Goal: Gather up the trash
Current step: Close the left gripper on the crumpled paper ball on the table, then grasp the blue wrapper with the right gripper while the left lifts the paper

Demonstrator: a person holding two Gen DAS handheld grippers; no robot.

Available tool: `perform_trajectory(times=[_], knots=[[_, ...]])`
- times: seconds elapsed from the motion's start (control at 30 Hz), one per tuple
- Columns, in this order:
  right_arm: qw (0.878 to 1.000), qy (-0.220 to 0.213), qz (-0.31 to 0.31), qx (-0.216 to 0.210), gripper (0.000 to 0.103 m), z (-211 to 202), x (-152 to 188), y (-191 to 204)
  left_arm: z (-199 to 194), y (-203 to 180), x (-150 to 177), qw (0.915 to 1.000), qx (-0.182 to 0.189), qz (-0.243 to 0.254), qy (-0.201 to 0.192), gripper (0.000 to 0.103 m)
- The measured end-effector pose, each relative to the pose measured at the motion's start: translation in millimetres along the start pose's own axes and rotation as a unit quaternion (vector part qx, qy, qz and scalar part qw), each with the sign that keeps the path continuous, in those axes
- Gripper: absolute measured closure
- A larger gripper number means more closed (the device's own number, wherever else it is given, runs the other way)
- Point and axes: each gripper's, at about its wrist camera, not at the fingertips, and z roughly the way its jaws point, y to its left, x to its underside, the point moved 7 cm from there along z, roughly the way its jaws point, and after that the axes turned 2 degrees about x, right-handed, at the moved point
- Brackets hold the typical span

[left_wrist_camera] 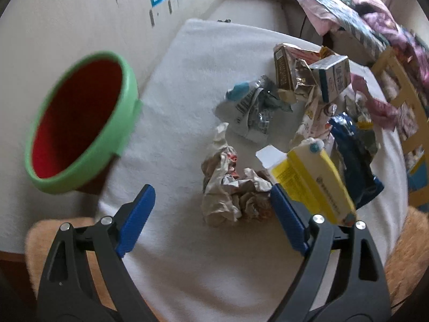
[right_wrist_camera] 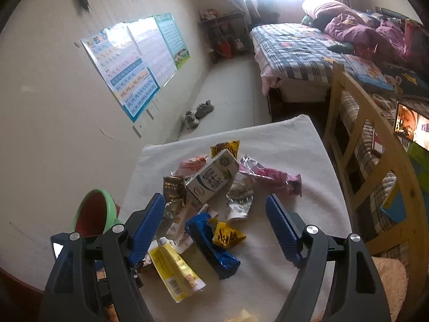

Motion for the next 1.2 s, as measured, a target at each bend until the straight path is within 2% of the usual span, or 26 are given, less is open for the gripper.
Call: perform_trajectory(times=[0.47, 0.57, 0.63, 0.73, 0.83, 0.9, 1.0, 1.07, 1.2], knots=[[0.997, 0.078, -0.009, -0.024, 0.028, 30, 27, 10, 12, -4, 5, 0.9961, 0.068, -0.048, 0.031, 0.018], [0.996, 0.081, -0.013, -0.019, 0.028, 33, 30, 8, 10, -4, 6, 0.9954, 0.078, -0.047, 0.031, 0.026], [0.997, 0.079, -0.013, -0.014, 0.028, 33, 31, 7, 8, -5, 7, 0.9944, 0.089, -0.047, 0.03, 0.041], [0.996, 0.08, -0.019, -0.018, 0.028, 35, 33, 8, 1, -10, 4, 0.9942, 0.096, -0.041, 0.027, 0.056], [0.996, 0.083, -0.028, -0.02, 0.028, 39, 35, 10, -11, -11, 1, 0.9941, 0.1, -0.039, 0.012, 0.062], [0.995, 0.093, -0.042, -0.022, 0.028, 45, 40, 13, -17, -8, -2, 0.994, 0.1, -0.044, 0.003, 0.062], [0.989, 0.125, -0.074, -0.027, 0.028, 58, 56, 24, -29, 0, -8, 0.994, 0.097, -0.05, -0.014, 0.062], [0.985, 0.143, -0.088, -0.032, 0.028, 66, 67, 31, -34, 5, -11, 0.994, 0.093, -0.054, -0.022, 0.069], [0.978, 0.176, -0.107, -0.033, 0.028, 82, 89, 39, -38, 9, -16, 0.9935, 0.093, -0.06, -0.028, 0.07]])
